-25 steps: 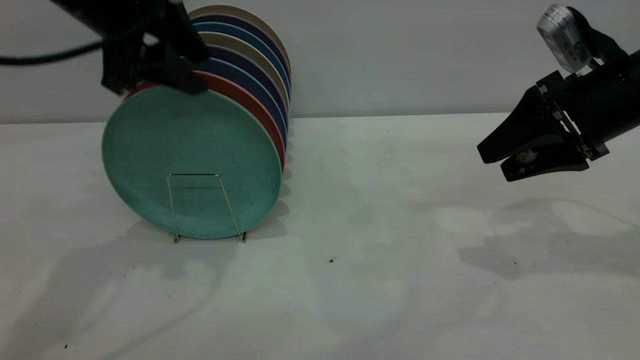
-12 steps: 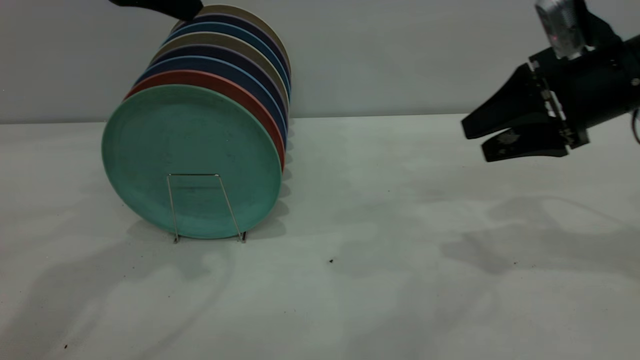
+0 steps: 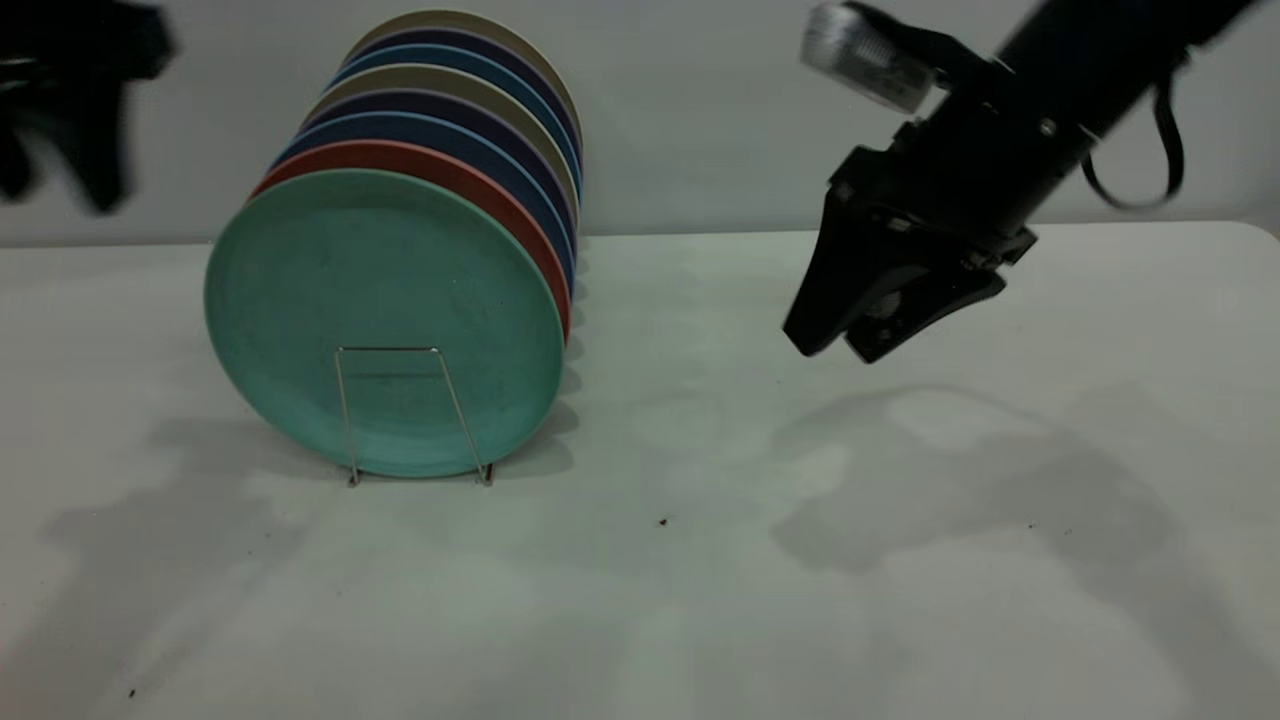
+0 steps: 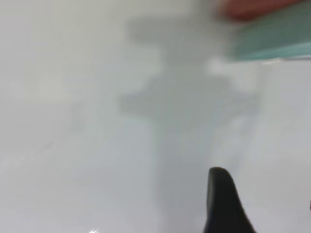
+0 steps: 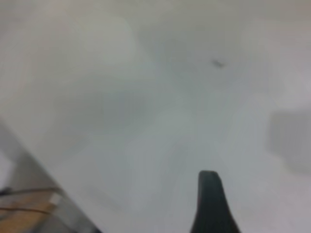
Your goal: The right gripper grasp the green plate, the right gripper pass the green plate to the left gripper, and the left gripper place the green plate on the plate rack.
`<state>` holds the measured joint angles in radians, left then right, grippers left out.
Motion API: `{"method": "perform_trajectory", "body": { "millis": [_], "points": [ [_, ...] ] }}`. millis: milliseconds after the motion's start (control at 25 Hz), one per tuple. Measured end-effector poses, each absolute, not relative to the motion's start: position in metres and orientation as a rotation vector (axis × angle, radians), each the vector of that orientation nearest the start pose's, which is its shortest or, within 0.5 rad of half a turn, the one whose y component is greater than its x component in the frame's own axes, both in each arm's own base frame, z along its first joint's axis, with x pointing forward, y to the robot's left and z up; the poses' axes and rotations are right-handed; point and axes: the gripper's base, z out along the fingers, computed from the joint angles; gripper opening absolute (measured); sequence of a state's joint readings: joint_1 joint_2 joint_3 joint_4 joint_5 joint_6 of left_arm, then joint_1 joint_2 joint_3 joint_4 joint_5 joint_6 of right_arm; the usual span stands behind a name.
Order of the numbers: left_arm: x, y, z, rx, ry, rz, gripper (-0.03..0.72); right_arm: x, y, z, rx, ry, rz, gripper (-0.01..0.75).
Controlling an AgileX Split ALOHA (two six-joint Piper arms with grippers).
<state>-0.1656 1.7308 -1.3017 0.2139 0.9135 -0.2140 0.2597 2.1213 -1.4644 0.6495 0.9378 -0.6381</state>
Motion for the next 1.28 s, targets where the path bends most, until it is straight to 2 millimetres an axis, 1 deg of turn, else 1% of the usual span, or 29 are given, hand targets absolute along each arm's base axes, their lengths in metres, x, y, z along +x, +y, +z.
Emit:
{"method": "perform_trajectory", "body": {
  "millis": [80, 120, 200, 280, 360, 440, 480, 600, 720, 760, 880, 1040, 1160, 1280],
  "points": [
    [0.35, -0.038, 0.251, 0.039, 2.802, 0.261, 0.449, 0.393, 0.146, 0.155, -0.74, 2.898, 0.554, 0.514],
    [0.347, -0.037, 0.254, 0.023, 2.799, 0.266, 0.449, 0.393, 0.14, 0.16, -0.699, 2.954, 0.454, 0.509],
    [0.342, -0.036, 0.264, 0.015, 2.778, 0.261, 0.449, 0.391, 0.124, 0.172, -0.653, 3.039, 0.191, 0.507],
    [0.332, -0.034, 0.278, 0.01, 2.742, 0.25, 0.449, 0.384, 0.108, 0.191, -0.576, 3.086, -0.033, 0.505],
    [0.317, -0.031, 0.288, 0.006, 2.719, 0.244, 0.449, 0.38, 0.098, 0.214, -0.53, 3.046, -0.162, 0.506],
    [0.299, -0.028, 0.298, 0.002, 2.689, 0.234, 0.449, 0.369, 0.094, 0.243, -0.483, 2.984, -0.168, 0.506],
    [0.29, -0.027, 0.3, 0.0, 2.68, 0.225, 0.449, 0.361, 0.092, 0.258, -0.471, 2.952, -0.149, 0.506],
    [0.255, -0.025, 0.312, 0.006, 2.626, 0.159, 0.449, 0.329, 0.086, 0.296, -0.438, 2.882, -0.081, 0.506],
    [0.22, -0.024, 0.319, 0.034, 2.59, 0.078, 0.449, 0.289, 0.078, 0.319, -0.442, 2.838, -0.024, 0.506],
    [0.21, -0.024, 0.318, 0.038, 2.583, 0.055, 0.449, 0.276, 0.076, 0.327, -0.443, 2.816, -0.005, 0.506],
    [0.179, -0.021, 0.317, 0.038, 2.544, 0.019, 0.449, 0.238, 0.067, 0.334, -0.445, 2.792, 0.032, 0.506],
    [0.146, -0.016, 0.308, 0.033, 2.519, -0.002, 0.449, 0.19, 0.054, 0.33, -0.463, 2.77, 0.054, 0.506],
    [0.124, -0.013, 0.299, 0.028, 2.508, -0.01, 0.449, 0.157, 0.046, 0.32, -0.478, 2.76, 0.067, 0.506],
    [0.103, -0.009, 0.291, 0.024, 2.481, -0.016, 0.449, 0.128, 0.039, 0.306, -0.514, 2.739, 0.079, 0.506]
  ]
}}
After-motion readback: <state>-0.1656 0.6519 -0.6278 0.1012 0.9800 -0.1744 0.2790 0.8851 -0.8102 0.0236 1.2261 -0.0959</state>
